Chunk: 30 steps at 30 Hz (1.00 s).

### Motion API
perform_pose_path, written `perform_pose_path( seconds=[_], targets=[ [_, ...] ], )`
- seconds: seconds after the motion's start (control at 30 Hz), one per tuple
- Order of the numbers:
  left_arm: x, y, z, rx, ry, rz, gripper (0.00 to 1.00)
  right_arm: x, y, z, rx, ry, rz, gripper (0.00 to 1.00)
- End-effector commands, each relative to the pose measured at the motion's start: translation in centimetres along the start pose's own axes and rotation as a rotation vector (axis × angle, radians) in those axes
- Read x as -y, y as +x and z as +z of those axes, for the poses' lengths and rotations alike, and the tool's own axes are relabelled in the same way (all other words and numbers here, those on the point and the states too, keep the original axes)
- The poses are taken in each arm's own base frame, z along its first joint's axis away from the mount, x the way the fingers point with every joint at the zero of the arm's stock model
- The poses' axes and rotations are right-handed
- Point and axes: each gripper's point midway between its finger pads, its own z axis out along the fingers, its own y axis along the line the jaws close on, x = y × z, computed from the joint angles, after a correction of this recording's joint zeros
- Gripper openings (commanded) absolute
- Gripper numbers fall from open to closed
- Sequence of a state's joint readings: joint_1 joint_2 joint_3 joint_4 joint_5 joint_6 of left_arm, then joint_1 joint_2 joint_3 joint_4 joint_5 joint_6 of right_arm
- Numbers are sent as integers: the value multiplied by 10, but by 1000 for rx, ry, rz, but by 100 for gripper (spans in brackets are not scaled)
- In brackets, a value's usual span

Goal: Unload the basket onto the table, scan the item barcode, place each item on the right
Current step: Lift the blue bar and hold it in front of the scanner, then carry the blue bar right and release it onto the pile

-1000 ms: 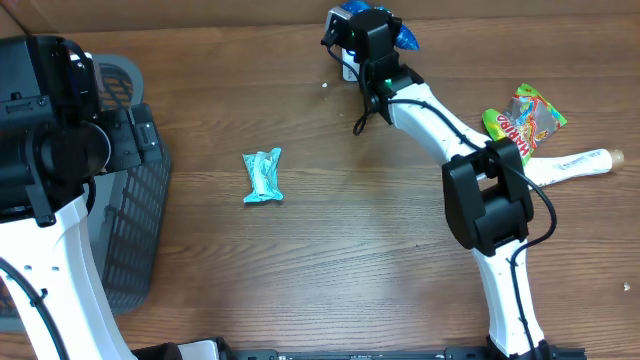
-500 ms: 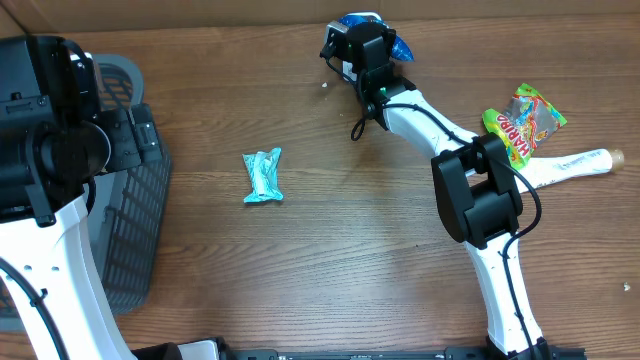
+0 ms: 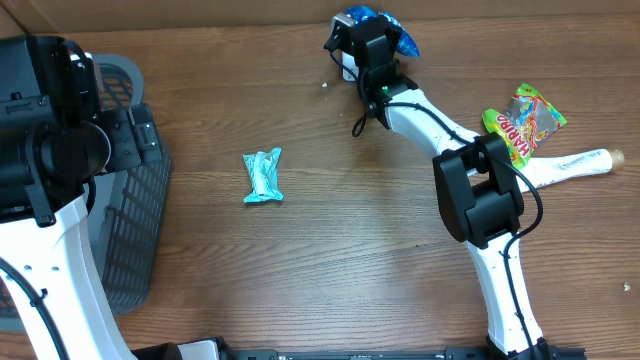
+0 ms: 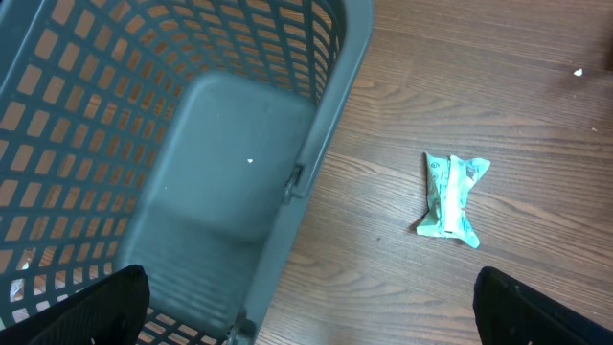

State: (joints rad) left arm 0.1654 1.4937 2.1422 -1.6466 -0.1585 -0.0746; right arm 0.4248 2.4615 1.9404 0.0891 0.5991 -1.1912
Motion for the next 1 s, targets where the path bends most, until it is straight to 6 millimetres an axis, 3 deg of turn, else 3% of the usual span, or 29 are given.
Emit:
perform_pose_path(
  seconds=[0.0,0.2,0.3,0.4,0.5,0.7,0.8,0.97],
  targets=[
    [-2,-4,-2,14,-7,5,100,91,-7,-39,23,99,201,4],
    [-2,-4,-2,14,-7,5,99,150,-8,-113,94,-55,508,4],
    [-2,-4,-2,14,-7,5,100,168,1,-153,111,-190,810,4],
    [-2,-4,-2,14,-7,5,100,171,18,-185,65,-358,1103,4],
    [-2,-4,-2,14,-7,5,100,162,58,-205,-114,-471,1382,4],
    [-2,-4,-2,14,-7,5,100,123,173,-214,-658,-400,1735,4],
    [-2,-4,-2,14,-7,5,100,104,224,-210,-859,-312,1852,4],
    [-2,-4,-2,14,-7,5,99,69,296,-191,-1031,-159,2008,4]
  ],
)
